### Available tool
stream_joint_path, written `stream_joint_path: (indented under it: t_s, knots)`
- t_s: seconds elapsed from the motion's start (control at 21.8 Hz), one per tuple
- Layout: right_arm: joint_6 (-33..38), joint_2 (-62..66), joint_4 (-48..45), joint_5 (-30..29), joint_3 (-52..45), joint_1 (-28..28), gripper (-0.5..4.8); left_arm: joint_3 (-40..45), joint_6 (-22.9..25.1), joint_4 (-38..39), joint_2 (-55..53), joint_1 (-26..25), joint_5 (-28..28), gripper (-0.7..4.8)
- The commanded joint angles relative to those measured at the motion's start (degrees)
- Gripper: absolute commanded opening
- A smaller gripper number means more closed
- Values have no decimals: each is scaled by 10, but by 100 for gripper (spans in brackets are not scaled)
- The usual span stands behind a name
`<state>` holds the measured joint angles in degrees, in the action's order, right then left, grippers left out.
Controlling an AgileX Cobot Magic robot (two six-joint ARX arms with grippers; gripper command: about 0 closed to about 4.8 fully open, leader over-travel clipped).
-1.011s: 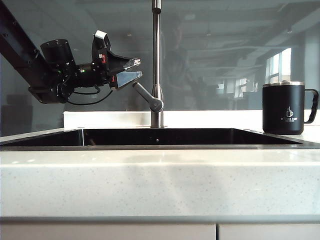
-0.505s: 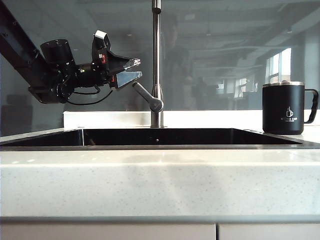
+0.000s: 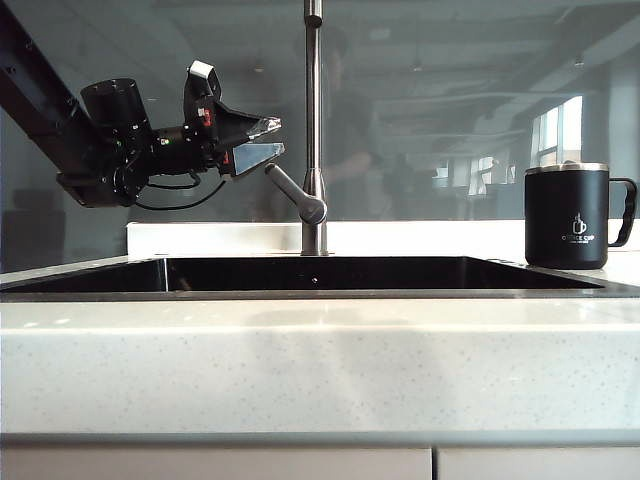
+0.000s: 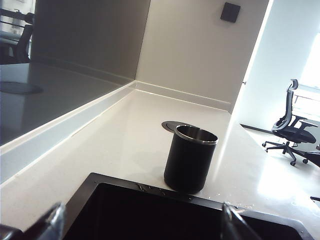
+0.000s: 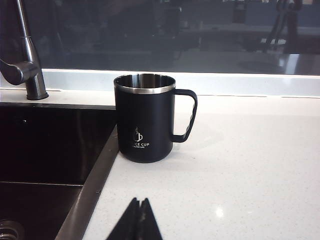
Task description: Pick up the mug next to the sink, go to the faucet to get some water, pour the water into the sink, and finally put the mug back to its place.
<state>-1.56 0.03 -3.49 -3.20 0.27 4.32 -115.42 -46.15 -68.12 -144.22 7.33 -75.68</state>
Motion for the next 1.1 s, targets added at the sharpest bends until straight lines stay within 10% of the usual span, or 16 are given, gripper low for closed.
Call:
stream_joint_path:
  t_s: [0.05,0.41,0.64,0.69,0.73,0.78,1.1]
  knots:
    - [-2,-1,-10,-1,-2,0,-5,-2,-1,-5,3,-1,0,395]
    - [-2,-1,-10,-2,-2,0,-5,-2,32,45,30,-3,90,394]
    - [-2,-1,-10,-1,-2,0,-5,-2,96,398,158,-11,118,378]
    - [-2,-1,-10,-1,-2,0,-5,-2,135,439,178,-14,138,297]
    - [-2,-1,-10,-1,-2,0,-5,-2,190,502,214,-20,173,52]
    - [-2,-1,-10,-1,-2,0,-5,-2,214,538,234,-24,191,-7]
    - [-2,-1,-10,-1,-2,0,-5,-2,379,831,422,-64,418,-6]
